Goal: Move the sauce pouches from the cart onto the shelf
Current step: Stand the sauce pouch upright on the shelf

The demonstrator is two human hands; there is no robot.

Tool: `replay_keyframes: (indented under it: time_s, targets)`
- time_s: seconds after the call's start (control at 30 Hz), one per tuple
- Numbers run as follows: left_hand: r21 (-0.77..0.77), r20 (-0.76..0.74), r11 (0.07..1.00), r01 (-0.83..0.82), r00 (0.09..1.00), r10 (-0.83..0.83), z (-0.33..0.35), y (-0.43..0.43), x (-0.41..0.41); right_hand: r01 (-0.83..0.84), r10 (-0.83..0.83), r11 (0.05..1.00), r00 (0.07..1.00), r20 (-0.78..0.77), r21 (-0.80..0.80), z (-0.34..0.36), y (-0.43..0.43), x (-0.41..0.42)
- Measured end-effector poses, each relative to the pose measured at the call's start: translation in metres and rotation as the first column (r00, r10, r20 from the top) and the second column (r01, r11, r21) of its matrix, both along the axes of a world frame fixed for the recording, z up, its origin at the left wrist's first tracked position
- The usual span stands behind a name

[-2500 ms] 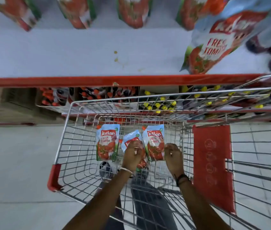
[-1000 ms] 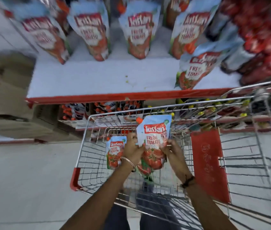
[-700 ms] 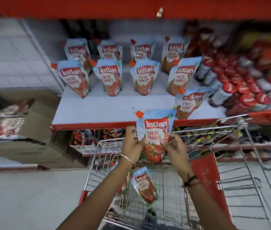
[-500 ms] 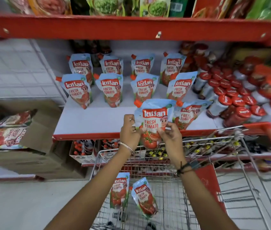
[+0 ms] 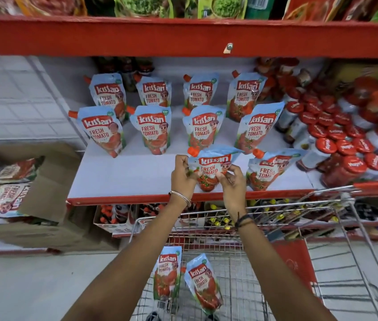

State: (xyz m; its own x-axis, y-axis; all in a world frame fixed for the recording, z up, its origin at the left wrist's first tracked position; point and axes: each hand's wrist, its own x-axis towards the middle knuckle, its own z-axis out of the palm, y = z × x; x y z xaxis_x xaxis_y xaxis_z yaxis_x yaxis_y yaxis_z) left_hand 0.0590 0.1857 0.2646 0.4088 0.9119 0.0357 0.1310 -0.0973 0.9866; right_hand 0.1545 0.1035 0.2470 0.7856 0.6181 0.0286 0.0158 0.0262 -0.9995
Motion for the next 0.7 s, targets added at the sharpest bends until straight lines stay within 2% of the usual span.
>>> replay_keyframes:
  time_s: [0.17, 0.47, 0.6, 0.7]
  targets:
    - [0.009, -0.046, 1.000, 0.015, 0.999, -0.015, -0.009, 0.005, 0.004, 0.001, -0.001, 1.000, 1.000, 0.005, -0.022, -0.010, 0.000, 0.003]
    - [-0.001, -0.025, 0.998, 0.062, 0.998, -0.062, -0.016, 0.010, -0.001, -0.008, 0.013, 0.997, 0.998, 0.062, -0.081, -0.017, 0.004, 0.002]
    - [0.043, -0.056, 0.993, 0.108, 0.993, -0.106, -0.011, -0.002, -0.003, -0.039, 0.045, 0.993, 0.998, 0.050, -0.110, -0.017, 0.002, -0.001]
    - [0.158, -0.011, 0.985, 0.065, 0.998, -0.064, -0.020, -0.019, -0.018, -0.043, 0.052, 0.991, 0.997, 0.063, -0.126, -0.020, -0.016, -0.010]
